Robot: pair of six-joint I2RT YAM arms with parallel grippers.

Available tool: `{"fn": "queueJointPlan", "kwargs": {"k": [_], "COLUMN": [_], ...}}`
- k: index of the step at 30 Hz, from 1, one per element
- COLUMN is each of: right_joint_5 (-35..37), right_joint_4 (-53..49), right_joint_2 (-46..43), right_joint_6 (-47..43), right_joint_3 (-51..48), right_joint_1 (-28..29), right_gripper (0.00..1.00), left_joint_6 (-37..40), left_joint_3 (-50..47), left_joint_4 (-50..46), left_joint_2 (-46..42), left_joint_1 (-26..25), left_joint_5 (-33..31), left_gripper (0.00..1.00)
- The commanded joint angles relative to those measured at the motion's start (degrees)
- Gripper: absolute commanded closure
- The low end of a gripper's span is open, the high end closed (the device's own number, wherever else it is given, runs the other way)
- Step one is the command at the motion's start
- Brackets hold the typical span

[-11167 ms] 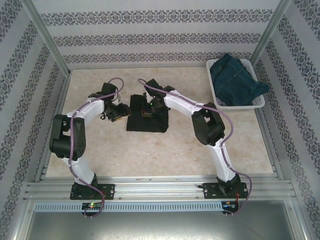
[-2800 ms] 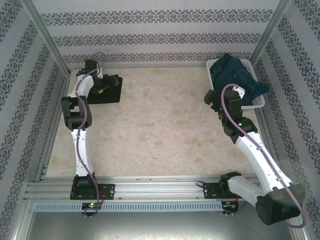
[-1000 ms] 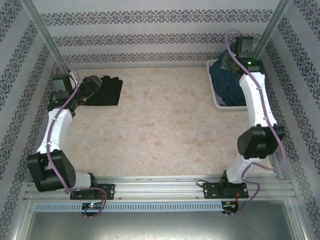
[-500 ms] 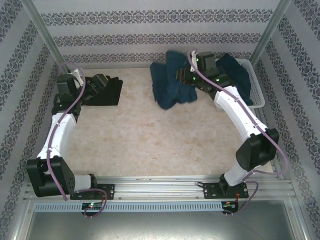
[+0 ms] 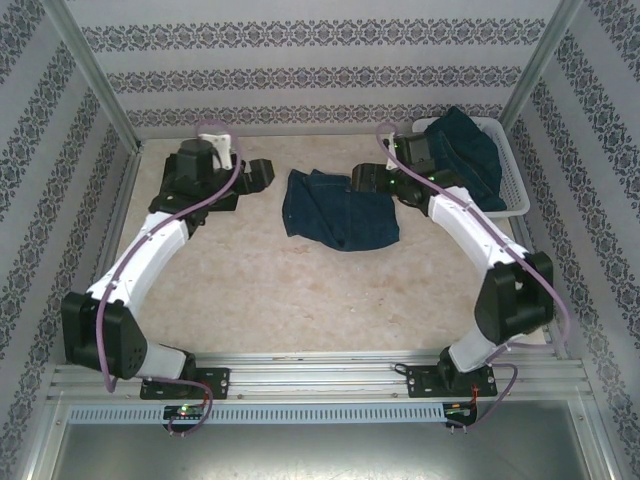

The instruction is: Fold and stack the skirts

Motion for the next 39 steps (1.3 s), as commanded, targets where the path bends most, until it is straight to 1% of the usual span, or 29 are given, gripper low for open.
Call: {"fn": "queueJointPlan", "kwargs": {"k": [1,3,5,7,8,11,12,13,15,16,18,20,23,26,27,29,30,31,32,33,34,36,37,39], "right_joint_5": [-1.24,-1.63,-0.43,3.3,4.56,6.05,4.25,0.36,-10.21,-12.56,-13.58,-13.57,-15.03,-15.13,-16.41,-20.11,-21.97,-24.44,-27.37,-29.94,-31.39,-32.04,-32.29,-32.67], "right_joint_4": [0.13,-1.68,-4.48,-6.76,-7.57,-8.98,-7.89,-6.47,-4.56,-6.11,-7.88,-7.38,-6.0,-7.23,-6.98,-5.51,-4.56,-3.3,-2.05,-0.81,0.66,3.6,5.07,6.85], "right_joint_2": [6.17,10.03,13.91,17.22,18.34,21.35,22.01,22.73,25.03,26.66,28.96,30.49,32.74,34.83,35.23,35.53,35.53,35.38,35.19,34.61,33.55,29.94,27.59,22.94], "right_joint_6": [3.36,3.71,3.63,4.46,4.8,6.36,6.15,5.51,3.88,3.93,3.27,3.46,3.54,3.16,2.97,2.52,2.38,2.25,2.14,2.46,2.92,3.2,2.76,1.01], "right_joint_3": [2.45,5.07,8.15,10.26,10.92,11.99,11.66,11.54,12.89,14.81,17.3,18.19,19.58,22.07,22.43,22.31,22.12,21.72,21.41,21.13,20.51,18.67,17.74,16.42], "right_joint_1": [-2.33,-3.38,-4.1,-4.94,-5.42,-7.45,-8.35,-9.21,-10.55,-10.73,-10.66,-10.74,-10.82,-10.82,-10.85,-10.8,-10.66,-10.69,-10.68,-10.68,-10.65,-10.45,-10.27,-9.73], "right_gripper": [0.02,0.02,0.02,0.02,0.02,0.03,0.05,0.09,0.14,0.14,0.15,0.16,0.19,0.22,0.23,0.32,0.4,0.5,0.57,0.68,0.8,0.96,1.0,1.0], "left_joint_6": [0.23,-3.41,-6.79,-6.92,-6.39,-5.06,-5.12,-5.1,-5.34,-6.08,-7.83,-10.39,-11.9,-12.29,-12.4,-12.28,-12.18,-12.17,-12.14,-12.18,-12.11,-11.66,-11.47,-11.07], "left_joint_3": [2.54,2.68,3.43,8.4,11.36,21.26,24.09,26.46,29.67,30.2,29.97,28.06,25.59,23.24,21.91,19.59,18.54,17.51,16.89,16.54,16.37,16.56,16.54,16.55], "left_joint_4": [-1.77,0.34,2.08,-1.04,-3.42,-12.1,-13.99,-15.29,-17.22,-16.96,-14.66,-11.47,-10.61,-11.3,-11.29,-10.97,-10.67,-10.12,-9.54,-9.36,-9.52,-10.0,-9.94,-9.16], "left_joint_2": [4.49,7.71,12.18,18.32,21.19,29.67,32.01,34.0,37.04,38.11,39.93,41.28,43.51,45.29,45.34,45.02,44.82,44.63,44.34,44.18,43.8,42.33,41.04,37.94], "left_joint_1": [-3.93,-4.37,-4.39,-4.53,-4.84,-6.14,-6.73,-7.49,-9.08,-9.74,-10.27,-10.25,-10.0,-9.14,-8.85,-8.21,-7.89,-7.59,-7.38,-7.24,-7.1,-6.87,-6.78,-6.12], "left_joint_5": [-3.98,-1.51,0.58,5.05,6.3,7.34,7.94,8.33,7.28,6.8,8.45,9.4,6.63,6.07,5.82,5.58,5.6,5.92,6.36,6.76,7.14,7.42,7.62,8.92], "left_gripper": [0.0,0.0,0.0,0.0,0.0,0.0,0.0,0.0,0.0,0.0,0.0,0.0,0.0,0.0,0.0,0.0,0.0,0.0,0.0,0.0,0.0,0.0,0.0,0.0]}}
